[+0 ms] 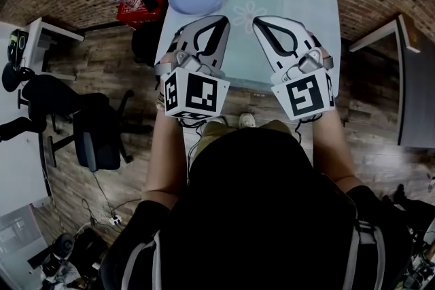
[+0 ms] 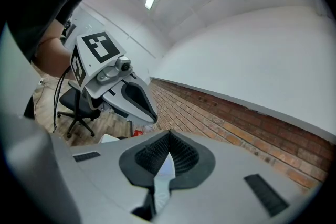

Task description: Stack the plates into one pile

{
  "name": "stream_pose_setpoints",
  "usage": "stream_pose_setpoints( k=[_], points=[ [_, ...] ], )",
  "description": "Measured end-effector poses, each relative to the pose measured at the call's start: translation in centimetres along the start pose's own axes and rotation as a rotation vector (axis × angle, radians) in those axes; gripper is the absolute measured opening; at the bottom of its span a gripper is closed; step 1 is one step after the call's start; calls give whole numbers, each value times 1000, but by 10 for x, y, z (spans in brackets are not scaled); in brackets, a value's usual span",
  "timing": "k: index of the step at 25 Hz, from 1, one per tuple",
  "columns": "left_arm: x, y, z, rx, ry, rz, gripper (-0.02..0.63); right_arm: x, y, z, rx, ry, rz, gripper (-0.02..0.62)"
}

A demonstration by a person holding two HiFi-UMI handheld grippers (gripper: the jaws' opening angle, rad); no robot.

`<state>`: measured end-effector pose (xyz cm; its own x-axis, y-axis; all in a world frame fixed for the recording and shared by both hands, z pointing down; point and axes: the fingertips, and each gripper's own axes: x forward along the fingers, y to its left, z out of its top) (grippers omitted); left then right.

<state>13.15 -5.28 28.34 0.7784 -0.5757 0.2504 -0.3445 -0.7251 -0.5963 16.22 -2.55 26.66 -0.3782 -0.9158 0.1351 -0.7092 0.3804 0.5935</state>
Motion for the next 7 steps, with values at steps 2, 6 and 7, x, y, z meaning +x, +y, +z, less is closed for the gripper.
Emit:
stream_pose_setpoints(
  k=[2,6,7],
  points=[
    [0,-2,0,4,1,-1,23,-1,0,0,0,-2,-1,35],
    [0,-4,4,-12,-13,-13,23,-2,0,-2,1,3,-1,35],
    [-1,-4,5,-22,-19,-19,23,-2,0,-2,1,5,0,35]
  ],
)
